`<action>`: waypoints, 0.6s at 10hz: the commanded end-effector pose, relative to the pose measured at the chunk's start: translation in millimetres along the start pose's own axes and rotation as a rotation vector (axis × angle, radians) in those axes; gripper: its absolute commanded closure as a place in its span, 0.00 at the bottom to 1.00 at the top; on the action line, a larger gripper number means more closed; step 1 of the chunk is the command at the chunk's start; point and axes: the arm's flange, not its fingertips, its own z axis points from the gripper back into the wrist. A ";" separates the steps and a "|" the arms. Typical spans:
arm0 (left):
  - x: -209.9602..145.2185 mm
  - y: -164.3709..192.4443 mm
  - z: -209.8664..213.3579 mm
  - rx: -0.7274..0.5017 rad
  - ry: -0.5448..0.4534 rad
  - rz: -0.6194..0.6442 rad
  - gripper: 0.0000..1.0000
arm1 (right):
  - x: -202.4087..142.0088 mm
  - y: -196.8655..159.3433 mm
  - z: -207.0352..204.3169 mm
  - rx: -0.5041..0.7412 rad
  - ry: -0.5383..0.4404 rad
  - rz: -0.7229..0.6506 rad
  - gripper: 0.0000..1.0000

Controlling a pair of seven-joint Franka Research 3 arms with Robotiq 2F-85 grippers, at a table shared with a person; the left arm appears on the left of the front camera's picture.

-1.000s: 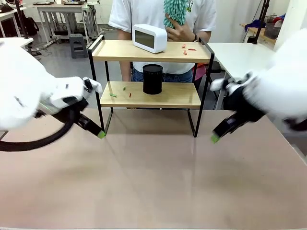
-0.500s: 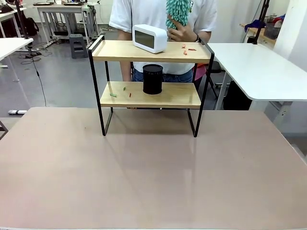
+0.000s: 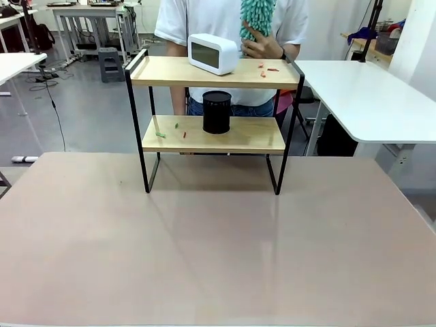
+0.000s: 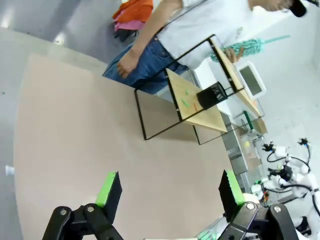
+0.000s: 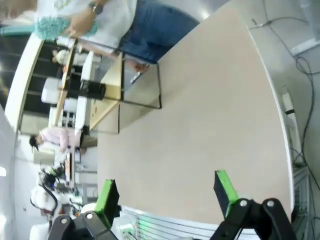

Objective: Clean the shelf.
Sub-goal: Pick up the Duster from the human.

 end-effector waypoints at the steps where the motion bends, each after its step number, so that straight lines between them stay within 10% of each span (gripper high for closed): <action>1: 2.6 -18.7 0.8 -0.030 -0.003 -0.066 0.00 | -5.0 16.5 3.8 0.029 0.024 0.073 0.00; 6: 2.6 -18.7 0.8 -0.030 -0.003 -0.066 0.00 | -5.0 16.5 3.8 0.029 0.024 0.073 0.00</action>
